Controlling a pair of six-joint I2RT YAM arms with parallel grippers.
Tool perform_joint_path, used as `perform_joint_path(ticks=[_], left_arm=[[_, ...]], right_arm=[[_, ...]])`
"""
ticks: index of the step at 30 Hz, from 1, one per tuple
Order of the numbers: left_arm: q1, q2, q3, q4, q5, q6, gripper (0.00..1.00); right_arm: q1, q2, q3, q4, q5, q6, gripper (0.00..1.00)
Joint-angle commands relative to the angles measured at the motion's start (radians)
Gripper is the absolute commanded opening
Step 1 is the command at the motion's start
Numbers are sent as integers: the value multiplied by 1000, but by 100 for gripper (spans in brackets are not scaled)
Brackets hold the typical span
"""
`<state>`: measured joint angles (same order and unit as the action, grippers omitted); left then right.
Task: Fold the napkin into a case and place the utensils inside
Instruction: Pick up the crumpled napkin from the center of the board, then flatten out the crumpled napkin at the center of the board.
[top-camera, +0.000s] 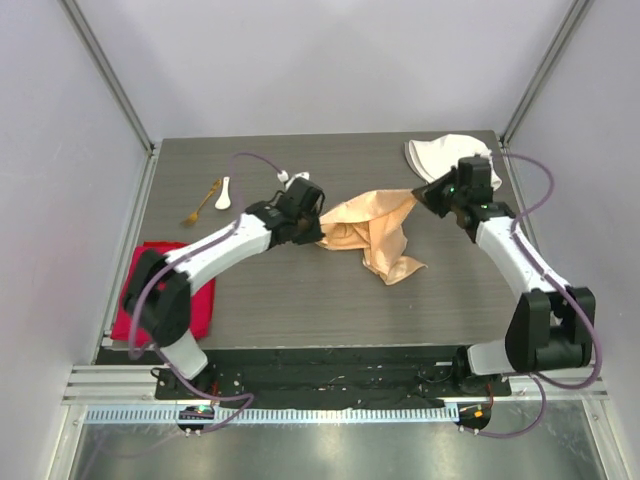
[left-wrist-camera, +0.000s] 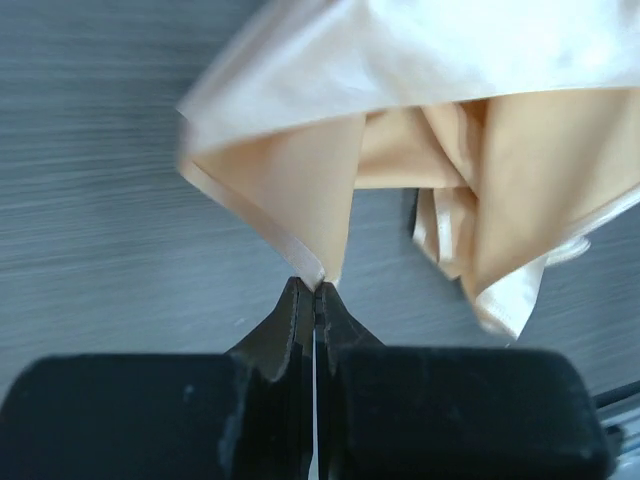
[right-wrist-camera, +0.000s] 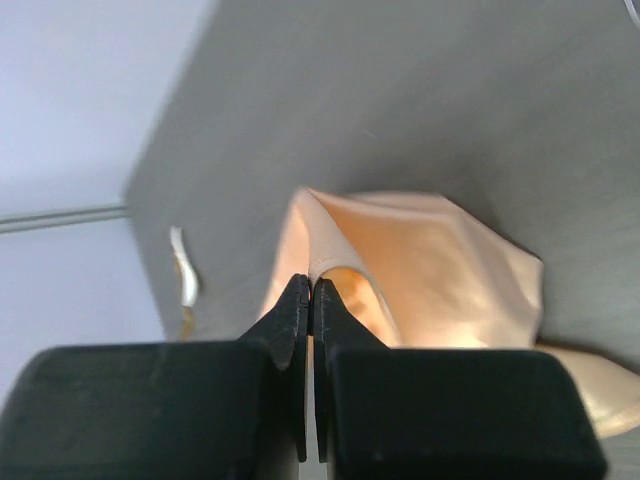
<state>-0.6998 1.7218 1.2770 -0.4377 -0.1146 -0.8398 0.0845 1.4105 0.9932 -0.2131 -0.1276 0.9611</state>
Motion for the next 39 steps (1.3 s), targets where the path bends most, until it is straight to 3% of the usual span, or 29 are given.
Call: perform_joint_path(ticks=[1,6,9,12,17,21,25,29,33,35,37,39], left_arm=[[-1,-226,117,-452,-193,252,0],[-4,-578,128,-628,-335,298,0],[-4,-820,105,-560,-341,349,0],[-3,-1021,78,-449,-260,389,0],[-3,-1117,125,-391,-11,426,0],[-4,-1139,162,-359,18,450,0],[-4,-1118,174,-345,-52,465,0],[-4,-1010,166,-343,-336,423,0],[8,-720,209,-319,-445,468,0],[97,-607,217,-294,-409,467,0],[263,-458,210,-227,-215,412,0],[342,-354,214,-153,-125,345,0]], right_arm=[[-48,-145,186,-109,-32,-120,1],[-55,-316,294,-225,-72,-191,1],[-55,-411,379,-333,-113,-246,1],[-54,-494,445,-416,-156,-311,1],[-19,-688,530,-500,-236,-377,1],[-8,-791,585,-509,-173,-375,1],[-8,-795,573,-476,-126,-364,1],[-8,-711,471,-427,-32,-337,1],[-8,-506,305,-280,-24,-300,1],[-9,-415,298,-202,-35,-320,1],[-9,-278,288,-132,-14,-349,1],[-12,-170,312,-53,-26,-366,1]])
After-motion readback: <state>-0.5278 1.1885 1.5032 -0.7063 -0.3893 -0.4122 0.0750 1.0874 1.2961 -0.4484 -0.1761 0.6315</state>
